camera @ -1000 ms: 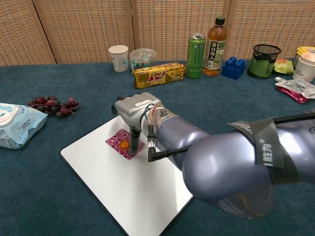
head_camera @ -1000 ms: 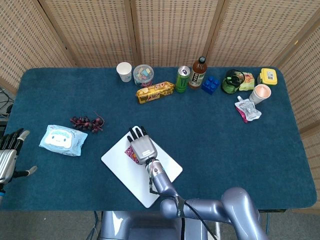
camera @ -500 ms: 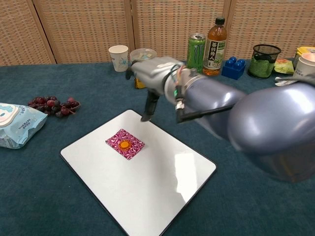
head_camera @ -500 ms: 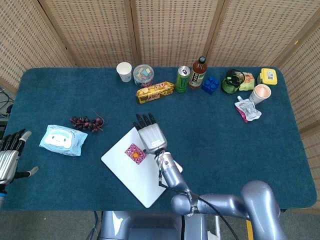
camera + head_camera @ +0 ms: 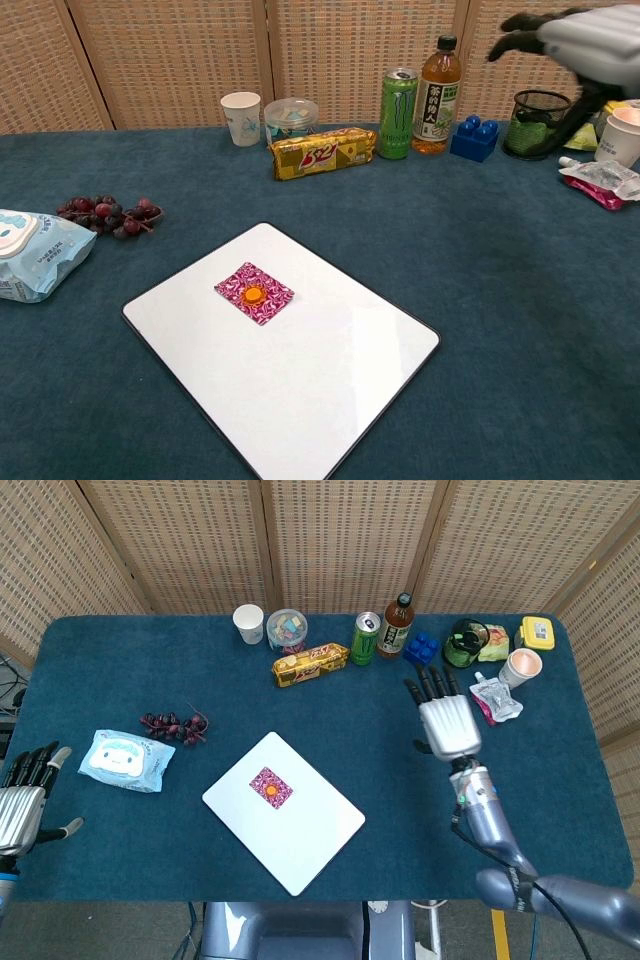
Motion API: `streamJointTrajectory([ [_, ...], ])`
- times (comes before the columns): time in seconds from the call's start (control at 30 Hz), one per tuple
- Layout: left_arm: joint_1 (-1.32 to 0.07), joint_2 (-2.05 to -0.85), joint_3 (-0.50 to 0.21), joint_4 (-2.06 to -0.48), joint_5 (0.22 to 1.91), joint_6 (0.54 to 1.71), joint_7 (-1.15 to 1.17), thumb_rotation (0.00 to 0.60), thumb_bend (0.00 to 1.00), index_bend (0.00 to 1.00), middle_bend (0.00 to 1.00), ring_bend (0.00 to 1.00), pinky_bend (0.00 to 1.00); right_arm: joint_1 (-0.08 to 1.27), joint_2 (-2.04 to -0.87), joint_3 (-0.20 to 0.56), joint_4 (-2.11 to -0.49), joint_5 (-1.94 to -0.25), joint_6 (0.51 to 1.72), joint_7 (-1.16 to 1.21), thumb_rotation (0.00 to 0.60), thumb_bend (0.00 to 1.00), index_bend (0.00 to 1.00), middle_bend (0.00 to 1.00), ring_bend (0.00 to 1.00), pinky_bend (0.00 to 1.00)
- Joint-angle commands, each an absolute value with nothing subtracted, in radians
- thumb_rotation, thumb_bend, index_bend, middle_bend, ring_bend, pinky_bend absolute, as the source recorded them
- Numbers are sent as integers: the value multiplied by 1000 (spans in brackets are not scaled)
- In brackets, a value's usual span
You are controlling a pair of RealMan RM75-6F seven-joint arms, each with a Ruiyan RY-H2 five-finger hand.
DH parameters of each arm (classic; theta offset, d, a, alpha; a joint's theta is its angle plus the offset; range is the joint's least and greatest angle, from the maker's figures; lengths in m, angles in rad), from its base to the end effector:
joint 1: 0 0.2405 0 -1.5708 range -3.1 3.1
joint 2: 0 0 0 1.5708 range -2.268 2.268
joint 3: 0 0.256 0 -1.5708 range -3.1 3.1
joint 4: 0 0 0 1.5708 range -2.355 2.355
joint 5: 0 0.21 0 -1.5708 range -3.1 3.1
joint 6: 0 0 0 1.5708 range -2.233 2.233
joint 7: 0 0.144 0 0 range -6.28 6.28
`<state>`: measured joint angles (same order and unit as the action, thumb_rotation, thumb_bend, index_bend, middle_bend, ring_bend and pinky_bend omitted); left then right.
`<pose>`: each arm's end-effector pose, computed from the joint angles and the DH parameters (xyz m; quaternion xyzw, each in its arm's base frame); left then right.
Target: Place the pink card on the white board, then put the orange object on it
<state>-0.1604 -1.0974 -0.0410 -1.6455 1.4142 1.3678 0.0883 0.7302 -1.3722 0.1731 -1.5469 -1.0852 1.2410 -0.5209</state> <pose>-0.3101 0.2011 0.1507 -0.6226 -0.3973 -0.3381 0.5833 -0.1633 -0.3645 0.0788 0.6883 -0.2501 0.3759 0.5678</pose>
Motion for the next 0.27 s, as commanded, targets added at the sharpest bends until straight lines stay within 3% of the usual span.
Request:
streamJointTrajectory([
  [0.03,-157,-1100,-40,-1646,1421,1378,89,600,0,0,0,0,0,550,-1255,46,-1550,-1283,1393,-302,600,7,109,0,0,0],
  [0.27,-139,-1098,-34,-1649,1457,1423,83,600,0,0,0,0,0,366,-1188,-66,-1579,-1393,1540,-166,600,0,11,0,0,0],
])
